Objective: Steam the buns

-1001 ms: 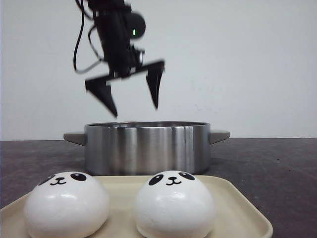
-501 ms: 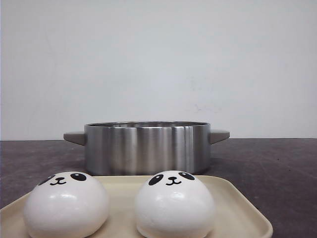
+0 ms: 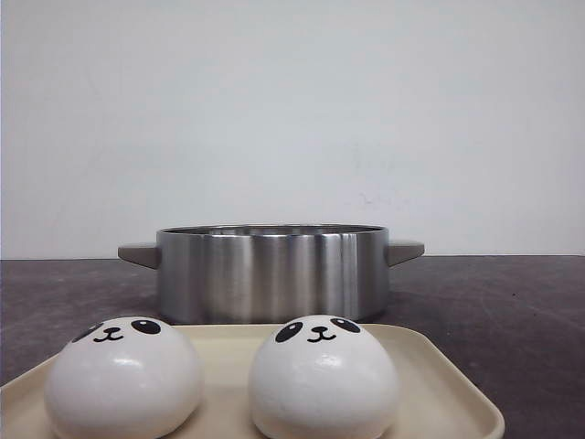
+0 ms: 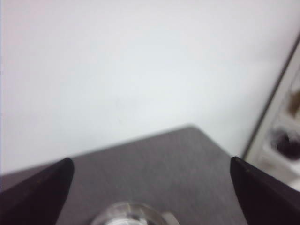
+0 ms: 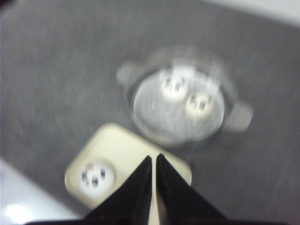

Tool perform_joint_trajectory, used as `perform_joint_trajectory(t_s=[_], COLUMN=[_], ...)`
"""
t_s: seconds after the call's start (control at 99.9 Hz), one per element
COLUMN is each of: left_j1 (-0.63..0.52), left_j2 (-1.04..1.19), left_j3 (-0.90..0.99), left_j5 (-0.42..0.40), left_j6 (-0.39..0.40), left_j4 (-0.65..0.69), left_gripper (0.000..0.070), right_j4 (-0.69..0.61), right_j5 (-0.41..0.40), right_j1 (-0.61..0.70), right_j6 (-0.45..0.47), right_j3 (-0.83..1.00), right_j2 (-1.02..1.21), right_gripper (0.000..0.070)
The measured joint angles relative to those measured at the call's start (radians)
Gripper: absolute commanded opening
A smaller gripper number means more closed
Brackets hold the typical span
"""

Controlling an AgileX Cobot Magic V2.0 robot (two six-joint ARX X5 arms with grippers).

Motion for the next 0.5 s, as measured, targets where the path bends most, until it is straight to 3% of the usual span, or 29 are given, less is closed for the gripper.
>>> perform_joint_trajectory(t_s=[0.31,0.421,0.501], left_j1=[0.0,0.0,0.0], left_j2=[-0.394,-0.504,-0.578], left_j3=[-0.358,-0.539,-0.662], left_j5=[-0.001,-0.001,-0.001], left_j6=[-0.025,-0.04,-0.051], left_j4=[0.0,0.0,0.0], left_gripper=[0.07,0.07,0.07], right_j4=[-0.048,0.026,0.143], right_j5=[-0.033,-0.078,-0.158], right_j1=[0.002,0.003,0.003], right_j6=[0.027,0.029,0.029], right_j3=[-0.024,-0.056,-0.108], right_j2=[0.123,0.132,0.132], right_gripper=[0.0007,0.0007,0.0007])
